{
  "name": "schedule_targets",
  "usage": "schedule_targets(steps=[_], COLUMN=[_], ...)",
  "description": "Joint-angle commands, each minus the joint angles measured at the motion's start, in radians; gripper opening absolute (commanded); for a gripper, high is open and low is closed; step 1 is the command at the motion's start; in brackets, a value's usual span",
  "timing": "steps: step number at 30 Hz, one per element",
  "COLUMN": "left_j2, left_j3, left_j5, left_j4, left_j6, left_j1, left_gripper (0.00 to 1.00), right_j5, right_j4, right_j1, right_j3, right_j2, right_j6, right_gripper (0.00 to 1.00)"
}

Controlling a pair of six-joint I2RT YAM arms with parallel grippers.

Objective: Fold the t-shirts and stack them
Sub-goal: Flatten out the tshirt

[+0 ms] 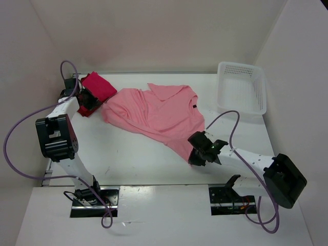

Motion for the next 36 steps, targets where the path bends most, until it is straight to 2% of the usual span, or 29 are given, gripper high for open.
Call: schedule_targets(steps=[1, 5, 8, 11, 12, 15, 18, 21, 22, 25, 28, 30, 35, 36], left_j2=[-0.025, -0.084, -0.177, -0.294, -0.32, -0.433, -0.505, -0.553, -0.553, -0.553, -0.518, -0.47, -0.391, -0.391], left_j3=[-0.012, -0.052, -0.078, -0.067, -0.046, -0.008, 0.046, 0.172, 0.227, 0.419, 0.576, 0.617, 0.556, 0.472], left_j5=[0.003, 0.003, -0.038, -0.092, -0.092, -0.063, -0.044, -0.017, -0.017, 0.034, 0.075, 0.075, 0.019, 0.044], left_j4=[0.012, -0.023, -0.084, -0.159, -0.181, -0.267, -0.31, -0.353, -0.368, -0.368, -0.347, -0.333, -0.241, -0.194], left_j6=[0.011, 0.021, 0.062, 0.096, 0.105, 0.137, 0.137, 0.108, 0.108, 0.051, -0.005, -0.025, -0.038, -0.038], left_j1=[0.0, -0.009, -0.058, -0.1, -0.1, -0.037, -0.008, 0.027, 0.036, 0.075, 0.096, 0.106, 0.106, 0.106], left_gripper=[0.0, 0.0, 0.0, 0.0, 0.0, 0.0, 0.0, 0.0, 0.0, 0.0, 0.0, 0.0, 0.0, 0.0], right_j5=[0.008, 0.008, 0.008, -0.088, -0.107, -0.12, -0.12, -0.085, -0.068, -0.006, 0.029, 0.038, 0.045, 0.044], right_j4=[-0.066, -0.177, -0.257, -0.289, -0.3, -0.358, -0.38, -0.426, -0.442, -0.507, -0.49, -0.412, -0.288, -0.288], right_j1=[0.011, 0.011, -0.086, -0.201, -0.272, -0.344, -0.358, -0.389, -0.389, -0.389, -0.389, -0.389, -0.389, -0.389], right_j3=[0.09, 0.32, 0.575, 0.74, 0.78, 0.943, 1.104, 1.326, 1.46, 1.707, 1.797, 1.771, 1.675, 1.69], right_j2=[-0.055, -0.101, -0.101, -0.112, -0.121, -0.112, -0.112, -0.08, -0.068, 0.001, 0.041, 0.066, 0.221, 0.248], right_j6=[-0.023, -0.11, -0.217, -0.322, -0.345, -0.415, -0.438, -0.461, -0.471, -0.49, -0.501, -0.512, -0.549, -0.561], right_gripper=[0.0, 0.0, 0.0, 0.0, 0.0, 0.0, 0.0, 0.0, 0.0, 0.0, 0.0, 0.0, 0.0, 0.0])
